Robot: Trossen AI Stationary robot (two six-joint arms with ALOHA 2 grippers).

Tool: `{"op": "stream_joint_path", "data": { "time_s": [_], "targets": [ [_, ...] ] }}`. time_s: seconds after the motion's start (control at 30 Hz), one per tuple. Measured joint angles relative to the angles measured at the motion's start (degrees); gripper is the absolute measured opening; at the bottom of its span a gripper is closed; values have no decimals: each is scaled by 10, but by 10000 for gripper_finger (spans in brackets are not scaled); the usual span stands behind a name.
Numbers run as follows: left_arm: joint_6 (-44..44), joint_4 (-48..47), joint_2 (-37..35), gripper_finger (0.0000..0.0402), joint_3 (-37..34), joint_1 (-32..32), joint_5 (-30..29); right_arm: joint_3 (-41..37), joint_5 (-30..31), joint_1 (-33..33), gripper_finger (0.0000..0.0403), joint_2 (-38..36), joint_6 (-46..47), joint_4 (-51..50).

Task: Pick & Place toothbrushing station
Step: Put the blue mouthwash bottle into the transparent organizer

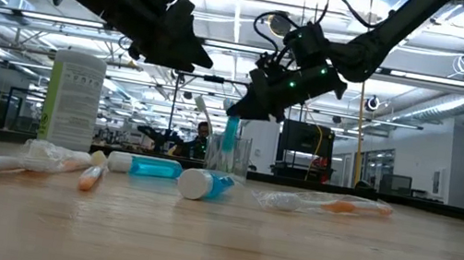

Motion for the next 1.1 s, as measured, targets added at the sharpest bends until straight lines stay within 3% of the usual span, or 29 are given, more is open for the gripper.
{"op": "stream_joint_path", "data": {
  "time_s": [0.33, 1.1],
  "targets": [
    [0, -1, 0, 310, 0, 4, 0, 0, 0, 0, 93, 0, -7, -58],
    [-3, -4, 0, 309, 0, 4, 0, 0, 2, 3, 113, 0, -15, -78]
  ]
}}
